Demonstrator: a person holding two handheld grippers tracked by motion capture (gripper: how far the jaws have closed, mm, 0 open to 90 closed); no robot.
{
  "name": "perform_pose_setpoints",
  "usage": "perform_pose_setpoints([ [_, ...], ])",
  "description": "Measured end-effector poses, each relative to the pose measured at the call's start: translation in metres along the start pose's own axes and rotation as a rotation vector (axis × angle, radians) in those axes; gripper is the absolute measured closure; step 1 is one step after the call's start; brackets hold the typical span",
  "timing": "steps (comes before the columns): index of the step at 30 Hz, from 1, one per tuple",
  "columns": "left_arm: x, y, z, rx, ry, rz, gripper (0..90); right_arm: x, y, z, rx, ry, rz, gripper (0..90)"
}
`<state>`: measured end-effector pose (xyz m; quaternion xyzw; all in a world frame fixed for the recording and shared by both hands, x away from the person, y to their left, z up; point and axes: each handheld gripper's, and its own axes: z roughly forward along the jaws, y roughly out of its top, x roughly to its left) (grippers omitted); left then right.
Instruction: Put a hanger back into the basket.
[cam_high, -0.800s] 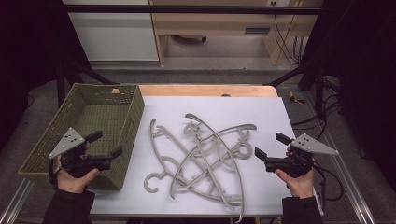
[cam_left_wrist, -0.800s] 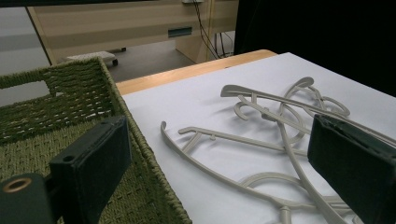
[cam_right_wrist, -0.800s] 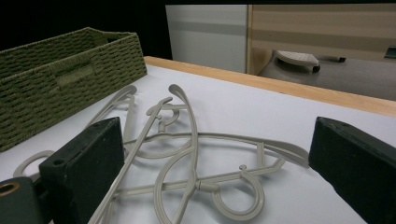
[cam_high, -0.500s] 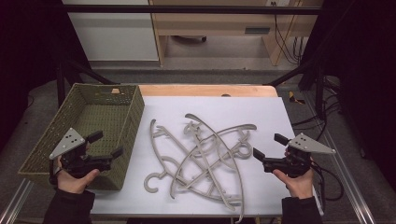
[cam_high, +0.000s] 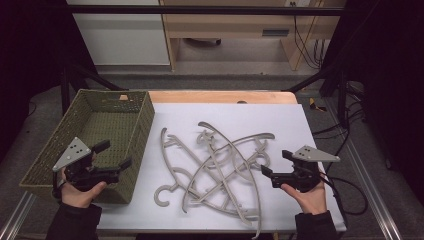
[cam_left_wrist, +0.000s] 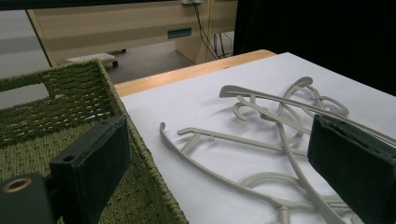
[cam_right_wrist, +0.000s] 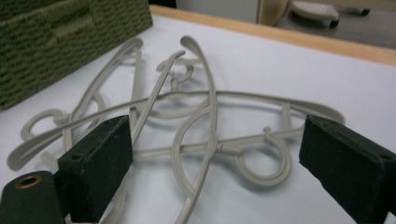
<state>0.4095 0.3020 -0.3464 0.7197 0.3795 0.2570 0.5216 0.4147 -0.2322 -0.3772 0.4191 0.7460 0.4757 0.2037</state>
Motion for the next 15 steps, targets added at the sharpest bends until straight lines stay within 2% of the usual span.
perform_pose_setpoints([
  [3, -0.001, 0.000, 0.000, 0.002, -0.003, 0.003, 5.5, 0.009, -0.005, 0.010, 0.075, 0.011, 0.015, 12.8],
  [5, -0.001, 0.000, 0.000, 0.001, -0.003, 0.004, 5.5, 0.010, -0.006, 0.012, 0.087, 0.011, 0.015, 13.5],
  [7, -0.002, 0.000, 0.000, 0.002, -0.004, 0.005, 5.5, 0.017, -0.012, 0.020, 0.145, 0.001, 0.009, 15.8],
  [8, -0.002, 0.000, 0.000, 0.003, -0.004, 0.006, 5.5, 0.017, -0.012, 0.020, 0.145, 0.001, 0.009, 15.8],
  [11, -0.002, 0.000, 0.000, 0.003, -0.003, 0.006, 5.5, 0.024, -0.020, 0.028, 0.219, -0.006, 0.001, 20.3],
  [13, -0.002, 0.000, 0.000, 0.002, -0.005, 0.009, 5.5, 0.025, -0.023, 0.031, 0.236, -0.004, -0.008, 21.3],
  [14, -0.002, 0.000, 0.000, 0.001, -0.005, 0.009, 5.5, 0.027, -0.028, 0.035, 0.276, -0.004, 0.000, 24.9],
  [15, -0.002, 0.000, 0.000, 0.001, -0.006, 0.009, 5.5, 0.027, -0.028, 0.035, 0.276, -0.004, 0.000, 24.9],
])
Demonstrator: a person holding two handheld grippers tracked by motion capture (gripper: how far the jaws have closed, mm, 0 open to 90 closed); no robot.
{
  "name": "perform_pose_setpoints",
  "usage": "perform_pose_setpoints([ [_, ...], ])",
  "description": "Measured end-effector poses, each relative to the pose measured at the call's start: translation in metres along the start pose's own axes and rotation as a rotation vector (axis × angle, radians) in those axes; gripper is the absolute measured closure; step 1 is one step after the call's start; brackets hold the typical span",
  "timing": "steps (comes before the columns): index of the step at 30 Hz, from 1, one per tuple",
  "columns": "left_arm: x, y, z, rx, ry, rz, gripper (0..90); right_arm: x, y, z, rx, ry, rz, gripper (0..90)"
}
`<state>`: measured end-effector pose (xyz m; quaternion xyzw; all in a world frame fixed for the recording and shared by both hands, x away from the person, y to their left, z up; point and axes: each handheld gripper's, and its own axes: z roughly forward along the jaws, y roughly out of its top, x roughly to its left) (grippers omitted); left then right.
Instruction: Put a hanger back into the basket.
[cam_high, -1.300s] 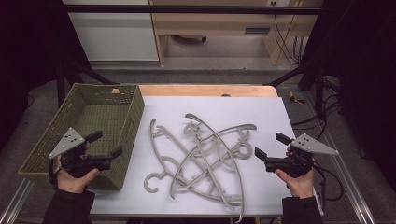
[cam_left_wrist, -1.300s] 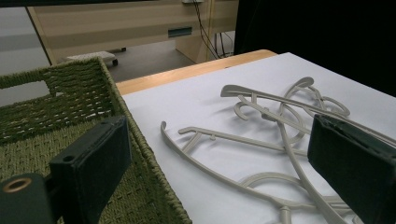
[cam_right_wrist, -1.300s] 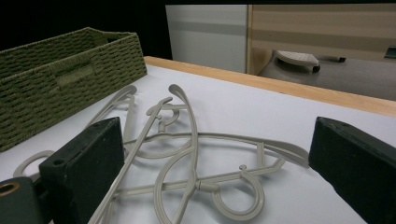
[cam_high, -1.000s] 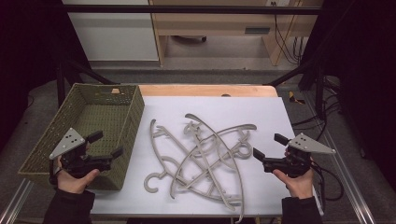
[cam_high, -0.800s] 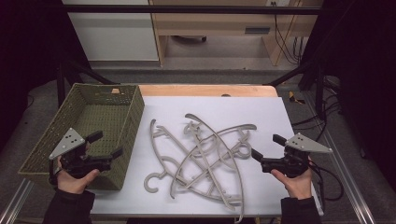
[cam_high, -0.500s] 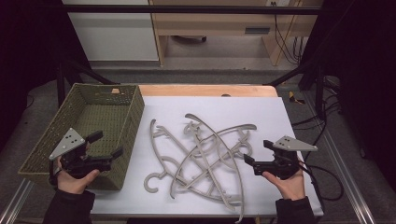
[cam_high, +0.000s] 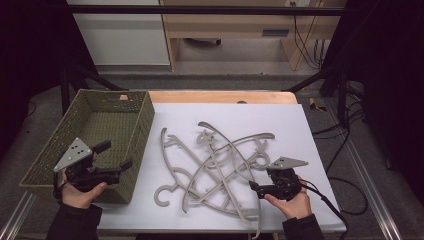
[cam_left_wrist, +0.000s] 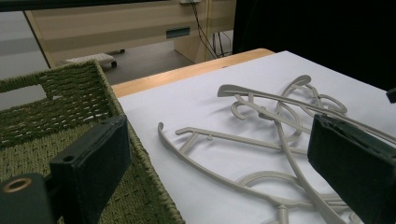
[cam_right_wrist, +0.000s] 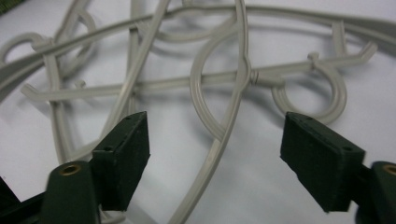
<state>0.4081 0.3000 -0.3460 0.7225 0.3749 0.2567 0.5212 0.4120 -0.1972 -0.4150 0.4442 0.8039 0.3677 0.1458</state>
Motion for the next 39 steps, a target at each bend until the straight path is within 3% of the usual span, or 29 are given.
perform_pose_setpoints([
  [2, 0.000, 0.000, 0.001, 0.002, 0.000, 0.000, 5.5, -0.002, -0.004, 0.007, 0.039, -0.003, 0.034, 29.5],
  [6, 0.000, -0.001, 0.001, 0.005, 0.000, 0.000, 5.5, -0.004, -0.007, 0.013, 0.077, -0.002, 0.051, 33.3],
  [10, -0.001, -0.001, 0.003, 0.009, 0.001, 0.001, 5.5, -0.004, -0.012, 0.026, 0.146, 0.001, 0.052, 43.5],
  [12, -0.001, -0.001, 0.003, 0.010, 0.000, 0.002, 5.6, -0.004, -0.013, 0.029, 0.157, 0.002, 0.055, 45.1],
  [16, -0.001, -0.002, 0.005, 0.009, -0.001, -0.002, 5.6, -0.004, -0.015, 0.037, 0.189, 0.000, 0.049, 54.8],
  [19, -0.002, -0.002, 0.006, 0.020, -0.004, 0.006, 5.6, -0.005, -0.016, 0.041, 0.210, 0.021, 0.071, 64.3],
  [24, -0.002, -0.002, 0.007, 0.025, -0.005, 0.011, 5.6, -0.007, -0.015, 0.042, 0.208, 0.042, 0.085, 69.4],
  [26, -0.002, -0.003, 0.007, 0.026, -0.004, 0.009, 5.6, -0.008, -0.013, 0.041, 0.216, 0.032, 0.116, 70.8],
  [31, -0.003, -0.002, 0.007, 0.025, -0.004, 0.012, 5.6, -0.013, -0.014, 0.038, 0.204, 0.028, 0.132, 74.8],
  [39, -0.003, -0.003, 0.008, 0.029, -0.005, 0.013, 5.7, -0.019, -0.014, 0.038, 0.202, -0.001, 0.130, 81.3],
])
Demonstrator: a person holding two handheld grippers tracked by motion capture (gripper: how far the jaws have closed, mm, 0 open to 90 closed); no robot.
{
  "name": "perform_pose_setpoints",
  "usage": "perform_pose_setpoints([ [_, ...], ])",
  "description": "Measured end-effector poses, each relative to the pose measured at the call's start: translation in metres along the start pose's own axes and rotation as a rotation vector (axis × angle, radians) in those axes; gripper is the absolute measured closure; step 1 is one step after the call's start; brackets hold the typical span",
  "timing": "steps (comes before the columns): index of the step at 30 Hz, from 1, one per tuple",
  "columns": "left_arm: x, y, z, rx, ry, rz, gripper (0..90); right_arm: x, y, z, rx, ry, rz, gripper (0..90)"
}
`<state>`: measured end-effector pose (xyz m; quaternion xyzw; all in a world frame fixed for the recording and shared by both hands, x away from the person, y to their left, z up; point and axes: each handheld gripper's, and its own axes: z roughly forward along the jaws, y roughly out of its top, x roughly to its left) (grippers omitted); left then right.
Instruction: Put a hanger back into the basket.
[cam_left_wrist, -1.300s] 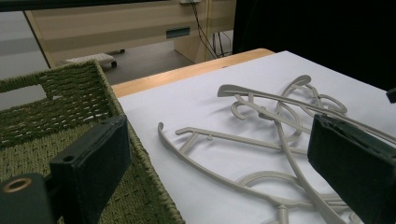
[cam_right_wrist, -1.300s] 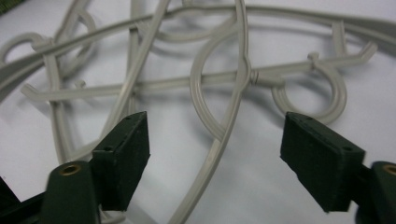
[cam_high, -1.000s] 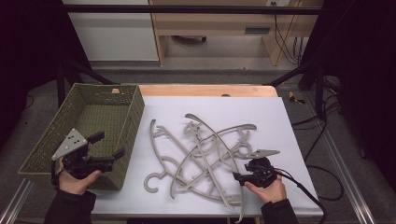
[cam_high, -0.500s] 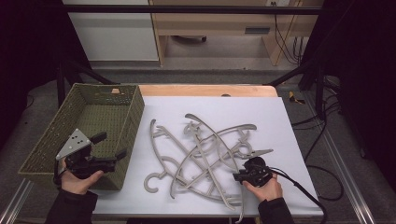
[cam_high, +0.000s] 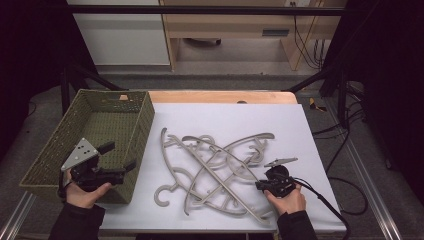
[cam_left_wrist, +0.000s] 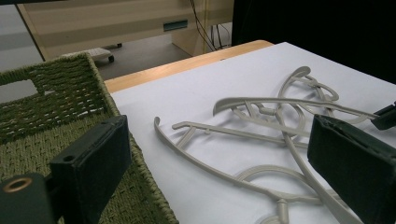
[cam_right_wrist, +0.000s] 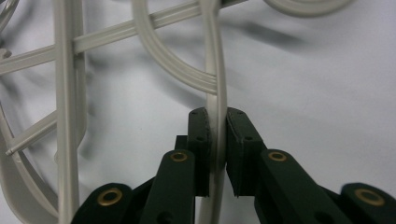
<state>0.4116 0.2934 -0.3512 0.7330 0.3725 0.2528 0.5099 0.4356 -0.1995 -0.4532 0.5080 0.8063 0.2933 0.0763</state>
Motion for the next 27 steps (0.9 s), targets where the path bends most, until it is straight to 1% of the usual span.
perform_pose_setpoints([
  [1, 0.000, 0.000, 0.000, 0.001, 0.000, -0.001, 5.7, 0.000, 0.000, 0.000, 0.002, 0.015, -0.003, 81.3],
  [5, 0.000, 0.000, 0.000, 0.003, 0.000, 0.000, 5.7, 0.000, 0.000, 0.001, 0.003, 0.018, -0.001, 81.2],
  [7, 0.000, 0.000, 0.000, 0.003, 0.000, 0.001, 5.7, 0.000, 0.000, 0.001, 0.005, 0.004, -0.007, 80.6],
  [8, -0.001, 0.000, 0.000, 0.003, 0.000, 0.001, 5.7, 0.000, 0.000, 0.001, 0.005, 0.004, -0.007, 80.6],
  [9, 0.000, 0.000, 0.001, 0.003, 0.000, 0.000, 5.7, 0.001, 0.000, 0.002, 0.015, -0.004, -0.015, 80.5],
  [11, 0.000, 0.000, 0.001, 0.005, 0.000, 0.001, 5.7, 0.001, 0.000, 0.003, 0.017, -0.010, -0.010, 80.4],
  [12, -0.001, 0.000, 0.001, 0.006, 0.000, 0.001, 5.7, 0.000, 0.000, 0.003, 0.026, -0.018, -0.032, 80.6],
  [13, -0.001, 0.000, 0.001, 0.006, 0.000, 0.002, 5.7, 0.000, 0.000, 0.003, 0.026, -0.018, -0.032, 80.6],
  [15, -0.001, 0.000, 0.001, 0.006, -0.001, 0.003, 5.7, 0.000, 0.000, 0.003, 0.026, -0.016, -0.026, 80.8],
  [16, -0.001, 0.000, 0.002, 0.006, -0.001, 0.003, 5.8, 0.000, 0.000, 0.003, 0.024, -0.016, -0.031, 80.9],
  [18, -0.002, 0.000, 0.002, 0.008, -0.003, 0.005, 5.7, 0.002, 0.001, 0.003, 0.033, -0.016, 0.001, 81.2],
  [20, -0.002, 0.000, 0.002, 0.011, -0.004, 0.008, 5.7, 0.000, 0.001, 0.003, 0.031, -0.018, -0.024, 81.5],
  [21, -0.002, 0.000, 0.002, 0.011, -0.004, 0.009, 5.7, -0.001, 0.001, 0.001, 0.030, -0.011, -0.025, 81.7],
  [23, -0.002, 0.000, 0.002, 0.011, -0.005, 0.009, 5.7, 0.000, 0.002, -0.003, 0.024, 0.010, 0.000, 81.9],
  [24, -0.003, 0.000, 0.002, 0.010, -0.005, 0.009, 5.8, -0.001, 0.002, -0.004, 0.014, 0.007, -0.018, 81.9],
  [27, -0.003, 0.000, 0.002, 0.010, -0.005, 0.009, 5.8, -0.002, 0.003, -0.008, 0.000, 0.013, -0.029, 82.0],
])
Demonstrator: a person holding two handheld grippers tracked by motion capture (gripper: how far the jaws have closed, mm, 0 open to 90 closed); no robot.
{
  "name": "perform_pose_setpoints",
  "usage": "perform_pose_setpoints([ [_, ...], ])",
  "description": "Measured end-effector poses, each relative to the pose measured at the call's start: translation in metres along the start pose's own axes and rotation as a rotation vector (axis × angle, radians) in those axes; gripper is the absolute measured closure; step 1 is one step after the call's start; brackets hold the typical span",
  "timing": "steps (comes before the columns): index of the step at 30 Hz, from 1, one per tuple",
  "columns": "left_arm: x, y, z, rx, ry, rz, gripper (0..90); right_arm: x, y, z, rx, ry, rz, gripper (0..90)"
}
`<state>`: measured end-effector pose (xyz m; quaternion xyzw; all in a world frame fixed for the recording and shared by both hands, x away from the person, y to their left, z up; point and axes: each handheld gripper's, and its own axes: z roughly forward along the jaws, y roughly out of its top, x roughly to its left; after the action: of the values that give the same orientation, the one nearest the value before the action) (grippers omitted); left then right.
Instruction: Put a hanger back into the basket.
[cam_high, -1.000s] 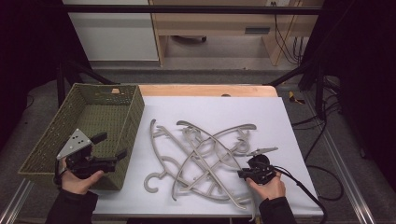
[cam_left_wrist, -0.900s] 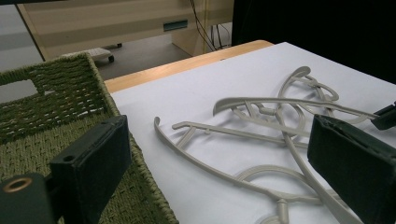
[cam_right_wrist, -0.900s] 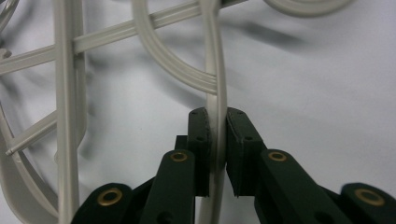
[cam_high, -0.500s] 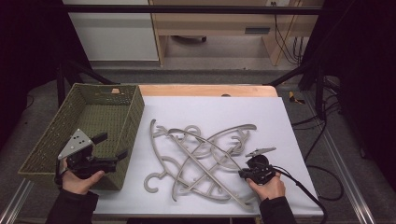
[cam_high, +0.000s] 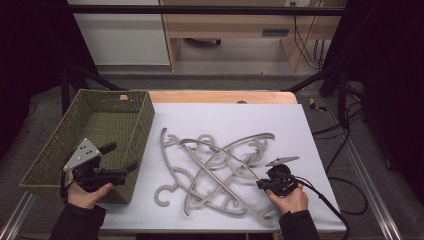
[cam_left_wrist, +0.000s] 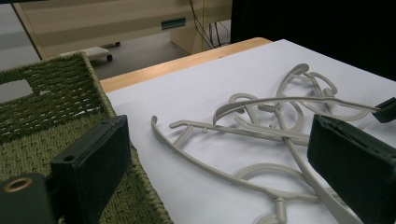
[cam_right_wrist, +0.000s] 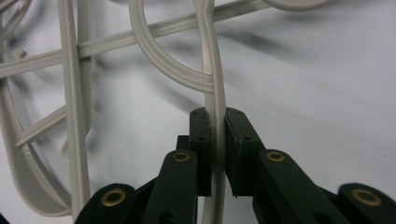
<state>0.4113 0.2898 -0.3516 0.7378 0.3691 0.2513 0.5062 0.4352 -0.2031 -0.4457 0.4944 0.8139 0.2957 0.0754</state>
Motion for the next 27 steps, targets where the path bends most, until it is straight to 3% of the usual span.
perform_pose_setpoints([
  [11, -0.005, 0.003, 0.000, 0.006, -0.014, 0.014, 5.8, 0.003, 0.007, -0.027, -0.057, 0.029, -0.046, 82.1],
  [13, -0.007, 0.004, 0.000, 0.007, -0.022, 0.023, 5.8, 0.007, 0.010, -0.033, -0.074, 0.037, -0.082, 82.1],
  [14, -0.009, 0.004, 0.000, 0.007, -0.025, 0.025, 5.8, 0.010, 0.012, -0.037, -0.101, 0.064, -0.131, 82.1],
  [18, -0.017, 0.008, 0.001, 0.012, -0.055, 0.038, 5.9, 0.015, 0.016, -0.043, -0.106, 0.077, -0.172, 82.1],
  [21, -0.026, 0.011, 0.005, 0.026, -0.079, 0.060, 6.0, 0.018, 0.022, -0.045, -0.118, 0.097, -0.249, 82.2],
  [22, -0.031, 0.012, 0.008, 0.045, -0.090, 0.080, 6.0, 0.020, 0.023, -0.046, -0.114, 0.105, -0.238, 82.2],
  [27, -0.044, 0.014, 0.015, 0.077, -0.120, 0.125, 6.0, 0.027, 0.030, -0.046, -0.100, 0.122, -0.301, 82.2],
])
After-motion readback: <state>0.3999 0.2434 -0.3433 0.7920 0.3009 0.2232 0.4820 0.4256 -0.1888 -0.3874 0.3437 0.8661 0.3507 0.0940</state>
